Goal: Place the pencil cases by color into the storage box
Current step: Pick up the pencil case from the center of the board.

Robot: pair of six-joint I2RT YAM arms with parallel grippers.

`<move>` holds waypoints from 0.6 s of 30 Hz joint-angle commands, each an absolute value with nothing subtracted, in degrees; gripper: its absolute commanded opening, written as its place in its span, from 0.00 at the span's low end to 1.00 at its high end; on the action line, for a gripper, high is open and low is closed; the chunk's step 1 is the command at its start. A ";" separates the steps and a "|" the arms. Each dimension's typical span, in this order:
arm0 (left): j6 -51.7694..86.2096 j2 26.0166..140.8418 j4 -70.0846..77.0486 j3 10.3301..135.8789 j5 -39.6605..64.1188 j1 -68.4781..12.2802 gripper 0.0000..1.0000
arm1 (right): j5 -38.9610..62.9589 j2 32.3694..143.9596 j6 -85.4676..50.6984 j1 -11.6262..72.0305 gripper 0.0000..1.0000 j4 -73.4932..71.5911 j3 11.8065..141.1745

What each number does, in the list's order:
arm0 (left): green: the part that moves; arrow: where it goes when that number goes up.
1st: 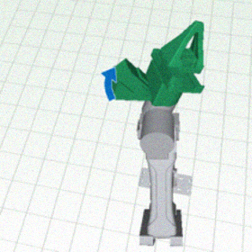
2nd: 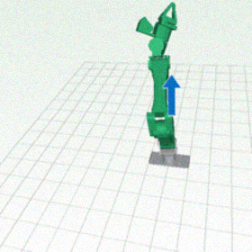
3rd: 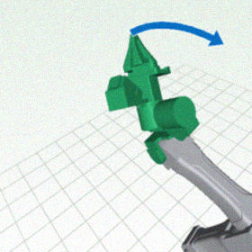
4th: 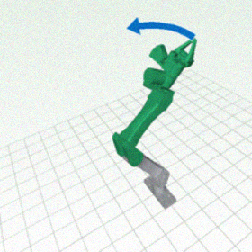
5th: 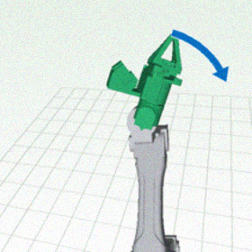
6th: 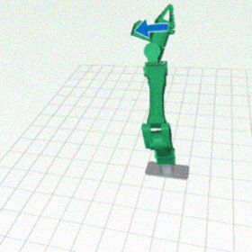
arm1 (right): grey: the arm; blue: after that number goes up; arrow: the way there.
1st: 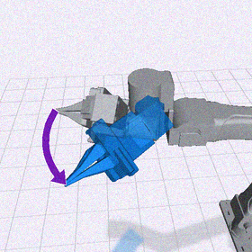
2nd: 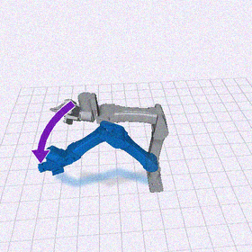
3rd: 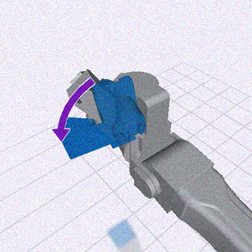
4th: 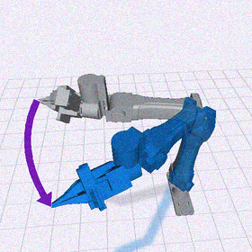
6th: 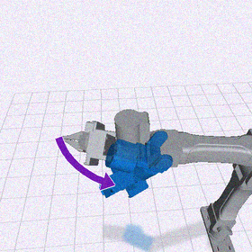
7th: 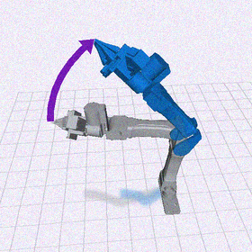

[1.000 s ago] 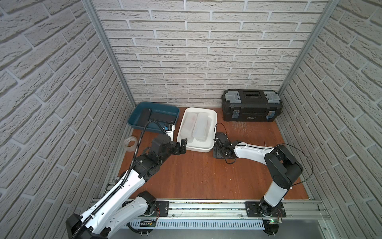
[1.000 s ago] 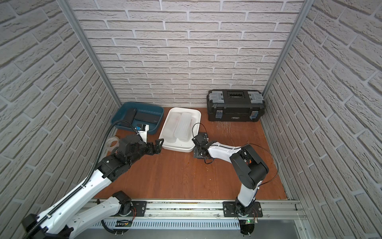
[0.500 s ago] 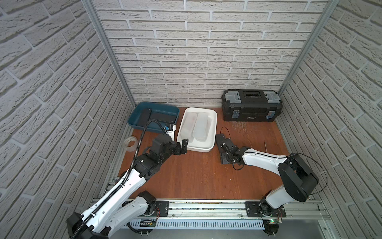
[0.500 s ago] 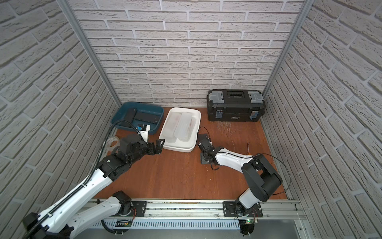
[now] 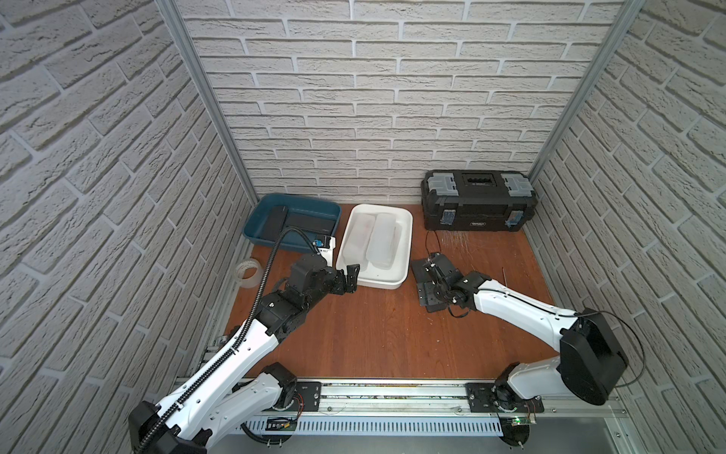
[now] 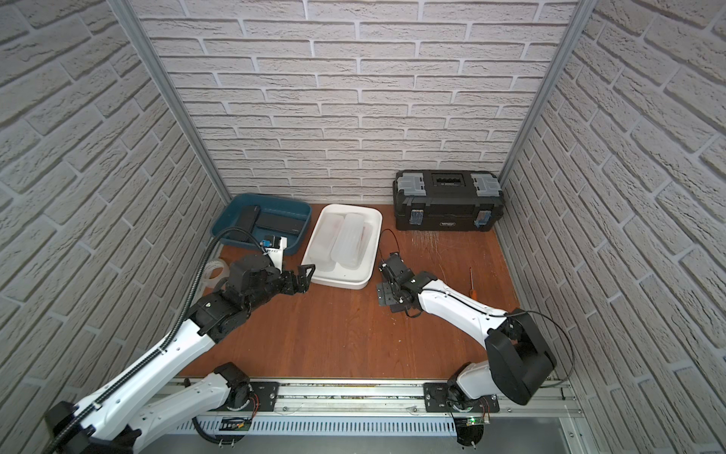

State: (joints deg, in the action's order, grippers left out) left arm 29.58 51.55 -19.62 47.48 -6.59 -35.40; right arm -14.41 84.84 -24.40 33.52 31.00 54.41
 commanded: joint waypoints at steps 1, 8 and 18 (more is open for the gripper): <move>29.80 52.10 -16.71 47.09 -5.18 -35.77 0.98 | -11.66 89.57 -19.55 31.54 0.97 31.41 56.44; 30.06 50.56 -18.47 46.98 -5.01 -35.86 0.98 | -8.12 96.08 -15.91 28.69 0.97 29.91 58.47; 30.60 50.36 -18.01 46.93 -4.71 -35.95 0.98 | -5.46 99.23 -15.66 27.51 0.83 28.73 57.31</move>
State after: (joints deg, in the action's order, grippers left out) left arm 30.28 50.74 -19.70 47.29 -5.13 -35.59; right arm -7.68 98.41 -15.94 27.64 30.00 57.43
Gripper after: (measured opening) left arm 0.983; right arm 0.863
